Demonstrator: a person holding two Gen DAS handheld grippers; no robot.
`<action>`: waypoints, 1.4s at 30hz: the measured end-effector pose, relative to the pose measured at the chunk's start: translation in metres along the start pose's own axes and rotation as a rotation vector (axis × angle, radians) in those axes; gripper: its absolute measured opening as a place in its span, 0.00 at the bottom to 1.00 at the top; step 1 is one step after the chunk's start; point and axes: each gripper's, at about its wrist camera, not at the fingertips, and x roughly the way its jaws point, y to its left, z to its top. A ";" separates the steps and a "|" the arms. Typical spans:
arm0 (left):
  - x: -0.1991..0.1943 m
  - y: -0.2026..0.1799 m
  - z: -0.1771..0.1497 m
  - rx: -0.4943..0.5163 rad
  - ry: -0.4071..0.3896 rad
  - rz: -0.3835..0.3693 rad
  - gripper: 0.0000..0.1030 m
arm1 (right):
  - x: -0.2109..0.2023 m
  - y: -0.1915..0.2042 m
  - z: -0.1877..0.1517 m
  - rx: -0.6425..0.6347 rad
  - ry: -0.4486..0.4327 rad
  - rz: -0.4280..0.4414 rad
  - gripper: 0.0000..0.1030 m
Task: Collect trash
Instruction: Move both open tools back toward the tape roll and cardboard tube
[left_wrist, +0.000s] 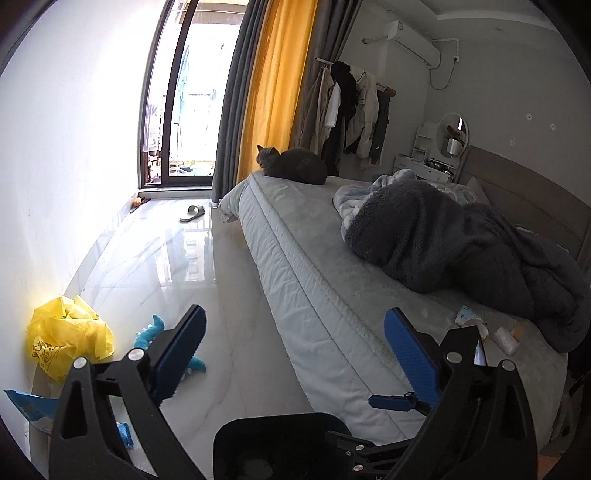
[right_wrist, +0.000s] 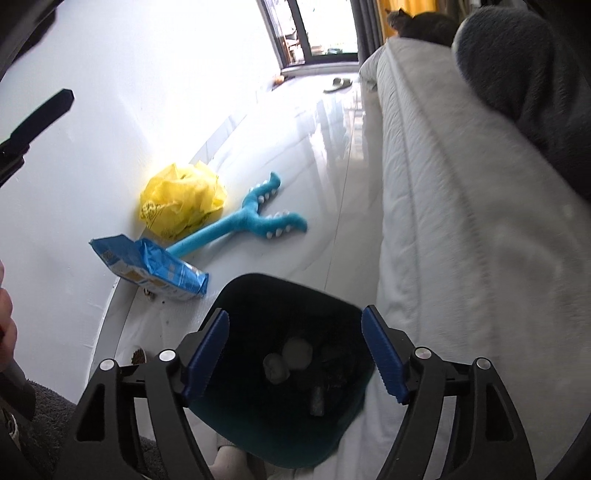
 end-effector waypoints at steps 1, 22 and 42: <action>0.001 -0.003 0.001 0.000 0.000 -0.003 0.96 | -0.006 -0.004 0.000 0.000 -0.018 -0.007 0.75; 0.027 -0.093 0.009 -0.021 0.024 -0.124 0.95 | -0.097 -0.087 -0.022 -0.026 -0.188 -0.188 0.78; 0.074 -0.157 -0.007 -0.114 0.144 -0.230 0.95 | -0.169 -0.187 -0.056 0.120 -0.294 -0.282 0.82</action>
